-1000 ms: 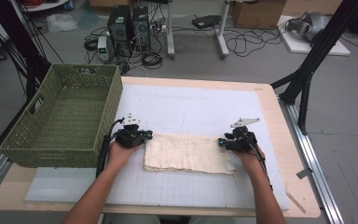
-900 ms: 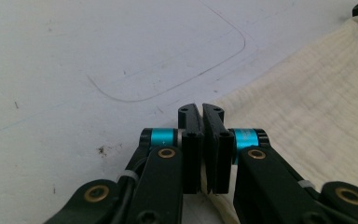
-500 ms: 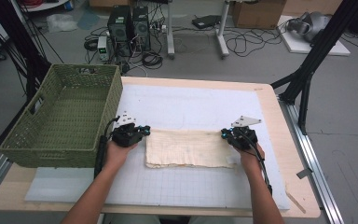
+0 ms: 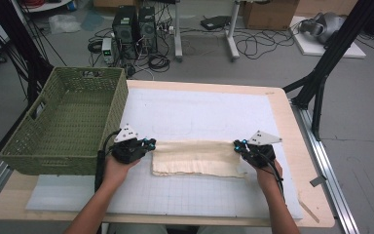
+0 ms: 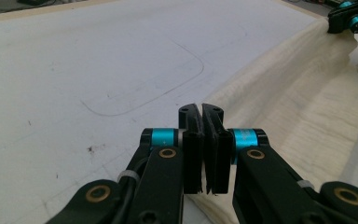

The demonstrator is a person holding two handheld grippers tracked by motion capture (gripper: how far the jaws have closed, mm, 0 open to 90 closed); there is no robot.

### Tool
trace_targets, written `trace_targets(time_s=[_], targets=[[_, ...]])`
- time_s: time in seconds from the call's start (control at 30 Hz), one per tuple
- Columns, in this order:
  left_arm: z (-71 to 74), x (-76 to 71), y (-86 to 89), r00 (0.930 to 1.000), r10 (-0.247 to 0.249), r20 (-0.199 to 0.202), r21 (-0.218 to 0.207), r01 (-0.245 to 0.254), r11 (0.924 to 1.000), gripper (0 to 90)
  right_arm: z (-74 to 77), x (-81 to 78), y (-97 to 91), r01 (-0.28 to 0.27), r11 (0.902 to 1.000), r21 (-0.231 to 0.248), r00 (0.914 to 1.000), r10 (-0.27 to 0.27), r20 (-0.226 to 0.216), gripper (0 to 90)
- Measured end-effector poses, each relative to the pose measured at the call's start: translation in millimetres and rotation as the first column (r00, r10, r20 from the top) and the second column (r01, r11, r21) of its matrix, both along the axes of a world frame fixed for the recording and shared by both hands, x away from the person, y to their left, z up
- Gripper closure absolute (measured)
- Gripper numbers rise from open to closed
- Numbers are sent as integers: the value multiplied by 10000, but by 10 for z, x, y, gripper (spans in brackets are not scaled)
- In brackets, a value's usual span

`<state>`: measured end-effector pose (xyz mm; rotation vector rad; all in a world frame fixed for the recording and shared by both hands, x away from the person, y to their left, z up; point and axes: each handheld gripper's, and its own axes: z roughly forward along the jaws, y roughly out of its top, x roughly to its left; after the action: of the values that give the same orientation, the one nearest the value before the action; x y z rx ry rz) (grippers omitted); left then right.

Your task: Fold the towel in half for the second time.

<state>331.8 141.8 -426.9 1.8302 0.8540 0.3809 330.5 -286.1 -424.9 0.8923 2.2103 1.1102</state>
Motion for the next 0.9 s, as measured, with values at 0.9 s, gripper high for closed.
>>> trace_targets(time_s=[0.9], targets=[[-160, -462, 40, 9963, -721, -474, 589, 749, 9955, 854, -56, -589, -84, -1475, 9890, 119, 9891, 1475, -10, 844]])
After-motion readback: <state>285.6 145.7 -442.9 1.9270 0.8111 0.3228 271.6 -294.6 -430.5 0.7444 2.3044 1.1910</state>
